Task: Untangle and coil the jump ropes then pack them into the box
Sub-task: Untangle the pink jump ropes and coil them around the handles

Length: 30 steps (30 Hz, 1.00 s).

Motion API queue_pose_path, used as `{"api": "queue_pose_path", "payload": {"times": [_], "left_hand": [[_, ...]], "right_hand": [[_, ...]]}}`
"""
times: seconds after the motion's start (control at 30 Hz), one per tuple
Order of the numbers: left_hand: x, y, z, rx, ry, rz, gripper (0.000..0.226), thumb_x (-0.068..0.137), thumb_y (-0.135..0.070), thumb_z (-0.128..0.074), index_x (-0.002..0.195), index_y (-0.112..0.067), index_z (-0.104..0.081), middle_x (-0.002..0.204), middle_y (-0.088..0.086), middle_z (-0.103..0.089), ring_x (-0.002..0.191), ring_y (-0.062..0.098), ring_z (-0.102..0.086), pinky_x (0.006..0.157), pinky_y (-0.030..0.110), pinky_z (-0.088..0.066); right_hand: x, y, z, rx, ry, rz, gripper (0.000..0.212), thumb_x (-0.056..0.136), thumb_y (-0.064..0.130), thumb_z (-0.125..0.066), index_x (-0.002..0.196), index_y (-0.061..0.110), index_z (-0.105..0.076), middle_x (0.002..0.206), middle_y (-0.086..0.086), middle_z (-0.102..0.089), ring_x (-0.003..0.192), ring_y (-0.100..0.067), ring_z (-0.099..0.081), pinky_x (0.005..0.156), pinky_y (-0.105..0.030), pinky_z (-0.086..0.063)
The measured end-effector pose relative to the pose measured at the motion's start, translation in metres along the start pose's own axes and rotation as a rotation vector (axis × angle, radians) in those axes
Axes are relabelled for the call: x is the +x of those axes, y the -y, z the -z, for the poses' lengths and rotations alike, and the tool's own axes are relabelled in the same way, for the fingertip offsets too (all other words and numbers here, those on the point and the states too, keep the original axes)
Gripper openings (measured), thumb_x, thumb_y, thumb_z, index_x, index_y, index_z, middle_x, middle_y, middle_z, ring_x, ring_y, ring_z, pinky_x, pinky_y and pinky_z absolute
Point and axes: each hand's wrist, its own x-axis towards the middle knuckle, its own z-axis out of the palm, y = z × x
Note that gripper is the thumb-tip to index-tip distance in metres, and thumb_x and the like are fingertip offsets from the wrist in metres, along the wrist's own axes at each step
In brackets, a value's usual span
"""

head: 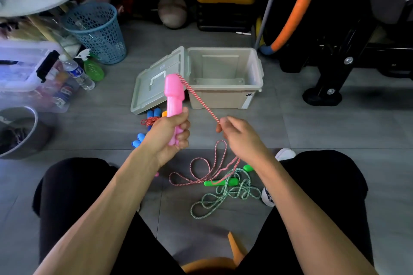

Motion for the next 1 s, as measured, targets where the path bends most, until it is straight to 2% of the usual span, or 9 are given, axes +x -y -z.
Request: {"api": "queue_pose_path", "payload": {"times": [0.1,0.27,0.37,0.53,0.63,0.7,0.77,0.87,1.0], "left_hand": [[0.004,-0.004,0.006,-0.125,-0.052,-0.004,0.022,0.096,-0.03,-0.054,0.078,-0.021,-0.045,0.065,-0.005,-0.044,0.042,0.006,-0.028,0.038,0.017,-0.026],[0.002,0.0,0.002,-0.206,-0.055,0.073,0.026,0.097,-0.034,-0.053,0.079,-0.017,-0.045,0.092,0.009,-0.066,0.037,0.005,-0.031,0.035,0.015,-0.03],[0.003,0.0,0.0,-0.162,-0.108,0.052,0.029,0.096,-0.04,-0.054,0.082,-0.016,-0.043,0.077,0.007,-0.068,0.036,0.006,-0.028,0.035,0.014,-0.026],[0.008,0.007,0.001,0.321,-0.292,0.004,0.045,0.088,-0.062,-0.055,0.086,-0.018,-0.045,0.066,0.001,-0.045,0.041,0.01,-0.026,0.041,0.017,-0.023],[0.009,0.014,-0.003,0.611,-0.34,-0.058,0.054,0.087,-0.069,-0.046,0.078,-0.015,-0.047,0.063,0.002,-0.045,0.039,0.015,-0.036,0.041,0.02,-0.029],[0.012,0.019,-0.002,0.909,-0.416,-0.162,0.058,0.092,-0.065,-0.038,0.086,-0.01,-0.055,0.075,0.008,-0.059,0.062,0.026,-0.057,0.053,0.028,-0.04],[0.015,0.024,0.001,1.085,-0.478,-0.223,0.066,0.097,-0.059,-0.027,0.109,-0.002,-0.058,0.104,0.017,-0.065,0.098,0.034,-0.061,0.077,0.035,-0.044],[0.015,0.033,0.002,1.098,-0.442,-0.167,0.071,0.1,-0.055,-0.016,0.122,0.0,-0.055,0.118,0.022,-0.061,0.11,0.036,-0.058,0.091,0.04,-0.044],[0.006,0.048,-0.014,1.228,-0.184,-0.03,0.076,0.1,-0.054,-0.006,0.133,0.002,-0.044,0.119,0.029,-0.058,0.11,0.037,-0.056,0.096,0.04,-0.039]], "right_hand": [[-0.005,-0.003,-0.009,-0.251,0.042,0.094,0.028,0.104,0.026,-0.037,0.087,0.018,-0.057,0.066,0.006,-0.053,0.058,-0.011,-0.049,0.054,-0.024,-0.037],[-0.016,-0.005,-0.026,-0.632,0.194,0.234,0.016,0.1,0.022,-0.043,0.098,0.015,-0.056,0.093,-0.013,-0.065,0.086,-0.036,-0.061,0.066,-0.035,-0.043],[-0.026,0.001,-0.034,-0.796,0.261,0.277,0.017,0.098,0.019,-0.044,0.109,0.015,-0.056,0.107,-0.012,-0.065,0.097,-0.038,-0.062,0.066,-0.035,-0.036],[-0.041,0.009,-0.038,-0.934,0.446,0.355,0.016,0.094,0.011,-0.048,0.108,0.014,-0.056,0.109,-0.011,-0.066,0.097,-0.036,-0.065,0.063,-0.033,-0.033],[-0.046,0.013,-0.037,-0.932,0.52,0.369,0.016,0.088,0.006,-0.047,0.101,0.013,-0.053,0.107,-0.012,-0.065,0.093,-0.037,-0.064,0.061,-0.034,-0.033],[-0.046,0.014,-0.035,-0.867,0.521,0.369,0.008,0.089,0.009,-0.046,0.092,0.015,-0.049,0.102,-0.013,-0.064,0.09,-0.037,-0.064,0.061,-0.035,-0.039],[-0.045,0.014,-0.031,-0.764,0.505,0.365,0.013,0.092,0.016,-0.045,0.081,0.02,-0.041,0.095,-0.011,-0.061,0.085,-0.036,-0.062,0.065,-0.04,-0.047],[-0.039,0.015,-0.018,-0.664,0.473,0.34,0.023,0.1,0.025,-0.04,0.077,0.021,-0.042,0.084,-0.002,-0.053,0.083,-0.031,-0.057,0.073,-0.044,-0.047],[-0.026,0.01,0.004,-0.603,0.408,0.335,0.024,0.101,0.026,-0.044,0.079,0.018,-0.052,0.089,0.001,-0.058,0.081,-0.023,-0.055,0.074,-0.044,-0.048]]}}
